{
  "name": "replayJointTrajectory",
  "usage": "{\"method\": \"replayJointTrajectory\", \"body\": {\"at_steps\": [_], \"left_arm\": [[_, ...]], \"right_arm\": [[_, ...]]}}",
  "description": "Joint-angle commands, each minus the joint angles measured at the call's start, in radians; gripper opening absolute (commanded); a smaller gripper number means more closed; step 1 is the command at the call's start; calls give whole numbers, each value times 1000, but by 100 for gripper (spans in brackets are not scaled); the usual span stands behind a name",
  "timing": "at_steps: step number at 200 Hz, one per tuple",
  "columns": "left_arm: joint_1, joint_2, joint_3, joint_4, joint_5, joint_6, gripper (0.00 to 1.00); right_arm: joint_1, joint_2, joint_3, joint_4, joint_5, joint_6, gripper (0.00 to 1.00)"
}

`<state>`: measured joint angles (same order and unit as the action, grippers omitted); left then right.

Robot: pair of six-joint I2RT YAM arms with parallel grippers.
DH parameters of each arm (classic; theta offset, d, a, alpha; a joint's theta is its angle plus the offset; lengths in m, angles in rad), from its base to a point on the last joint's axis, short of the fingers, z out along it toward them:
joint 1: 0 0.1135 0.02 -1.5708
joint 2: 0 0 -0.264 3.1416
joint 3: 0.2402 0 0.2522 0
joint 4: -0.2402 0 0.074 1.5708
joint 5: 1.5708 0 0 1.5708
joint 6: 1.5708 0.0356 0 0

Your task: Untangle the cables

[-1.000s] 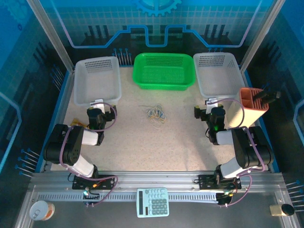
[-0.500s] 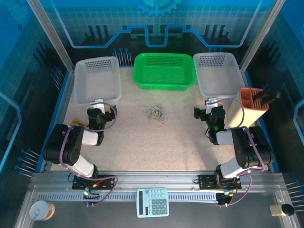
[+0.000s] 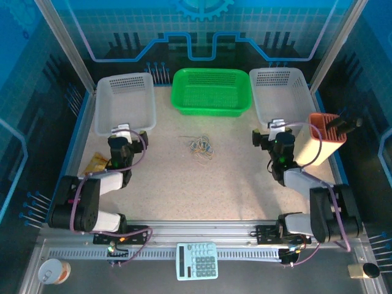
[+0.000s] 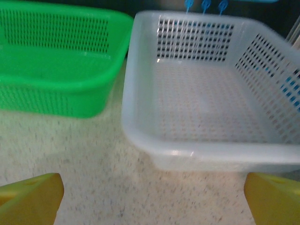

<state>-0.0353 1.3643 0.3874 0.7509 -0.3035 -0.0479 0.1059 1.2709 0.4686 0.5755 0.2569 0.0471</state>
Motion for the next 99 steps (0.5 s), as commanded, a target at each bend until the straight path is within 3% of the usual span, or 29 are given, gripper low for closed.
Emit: {"method": "replayJointTrajectory", "body": {"at_steps": [1, 37, 69, 99], "left_arm": [[8, -102, 73, -199, -56, -49, 99], [0, -242, 151, -447, -82, -214, 99], [-28, -362, 243, -692, -38, -336, 99], [-64, -436, 352, -940, 94, -400, 99]], "right_arm": [[10, -86, 93, -274, 53, 138, 100], [-25, -168, 207, -575, -38, 448, 100], [-12, -191, 259, -651, -219, 423, 100], [62, -188, 330, -753, -343, 331, 100]]}}
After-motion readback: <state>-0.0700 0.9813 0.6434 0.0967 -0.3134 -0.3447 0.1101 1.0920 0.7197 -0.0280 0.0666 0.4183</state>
